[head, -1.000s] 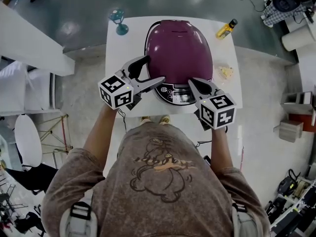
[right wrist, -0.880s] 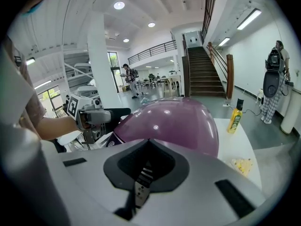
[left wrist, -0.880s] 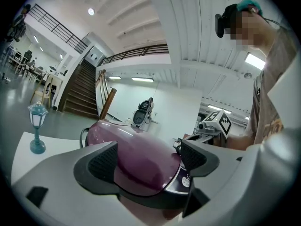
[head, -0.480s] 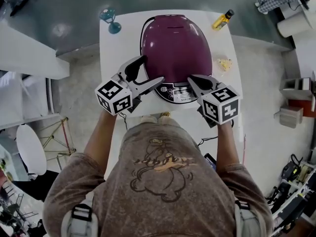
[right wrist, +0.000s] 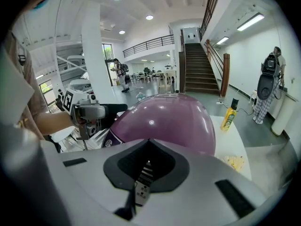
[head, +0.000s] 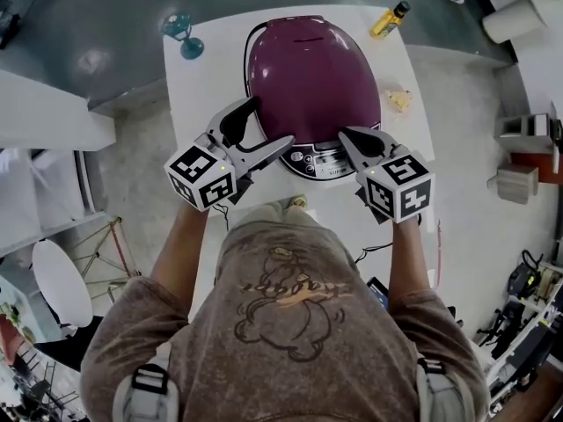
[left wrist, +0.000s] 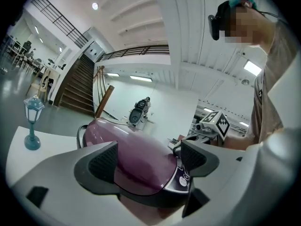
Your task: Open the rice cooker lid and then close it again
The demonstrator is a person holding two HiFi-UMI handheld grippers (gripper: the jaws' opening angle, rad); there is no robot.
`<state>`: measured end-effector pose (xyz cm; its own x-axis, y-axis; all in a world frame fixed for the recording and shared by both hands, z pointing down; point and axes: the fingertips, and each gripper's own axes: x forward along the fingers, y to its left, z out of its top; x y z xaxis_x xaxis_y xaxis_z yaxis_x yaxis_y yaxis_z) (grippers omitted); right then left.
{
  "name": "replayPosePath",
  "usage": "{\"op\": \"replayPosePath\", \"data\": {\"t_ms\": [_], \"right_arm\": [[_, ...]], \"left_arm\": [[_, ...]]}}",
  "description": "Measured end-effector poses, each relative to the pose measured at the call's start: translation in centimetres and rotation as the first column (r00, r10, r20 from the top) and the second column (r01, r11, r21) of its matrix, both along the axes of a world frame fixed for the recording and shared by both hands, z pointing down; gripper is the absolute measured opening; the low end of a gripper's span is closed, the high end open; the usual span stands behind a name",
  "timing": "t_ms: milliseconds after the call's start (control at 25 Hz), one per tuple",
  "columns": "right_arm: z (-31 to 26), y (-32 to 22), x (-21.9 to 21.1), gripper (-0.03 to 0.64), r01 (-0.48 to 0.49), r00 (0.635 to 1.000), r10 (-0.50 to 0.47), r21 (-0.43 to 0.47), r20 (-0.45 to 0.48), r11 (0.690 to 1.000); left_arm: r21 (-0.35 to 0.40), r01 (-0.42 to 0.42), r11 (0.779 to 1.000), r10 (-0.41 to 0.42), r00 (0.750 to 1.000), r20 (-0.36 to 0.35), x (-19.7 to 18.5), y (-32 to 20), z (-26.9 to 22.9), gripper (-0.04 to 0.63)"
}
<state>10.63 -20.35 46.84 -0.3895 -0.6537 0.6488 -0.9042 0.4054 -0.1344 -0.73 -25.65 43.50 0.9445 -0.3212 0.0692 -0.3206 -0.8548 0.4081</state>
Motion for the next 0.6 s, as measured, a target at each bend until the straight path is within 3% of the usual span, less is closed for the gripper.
{"op": "replayPosePath", "data": {"t_ms": [360,520,600], "right_arm": [[0.2,0.0,-0.1,0.003,0.020,0.999,-0.021,0.039,0.034,0.999],[-0.8,-0.3,0.8,0.005,0.041,0.995,-0.025,0.167,-0.097,0.985],[-1.9,-0.2,1.2,0.005,0.020,0.996,0.001,0.247,-0.084,0.969]], "left_arm": [[0.013,0.035,0.999,-0.036,0.999,0.038,0.1,0.0,0.5,0.414],[0.013,0.074,0.997,-0.074,0.996,0.051,0.2,-0.1,0.5,0.414],[0.011,0.104,0.994,-0.105,0.993,0.060,0.2,-0.1,0.5,0.414]]}}
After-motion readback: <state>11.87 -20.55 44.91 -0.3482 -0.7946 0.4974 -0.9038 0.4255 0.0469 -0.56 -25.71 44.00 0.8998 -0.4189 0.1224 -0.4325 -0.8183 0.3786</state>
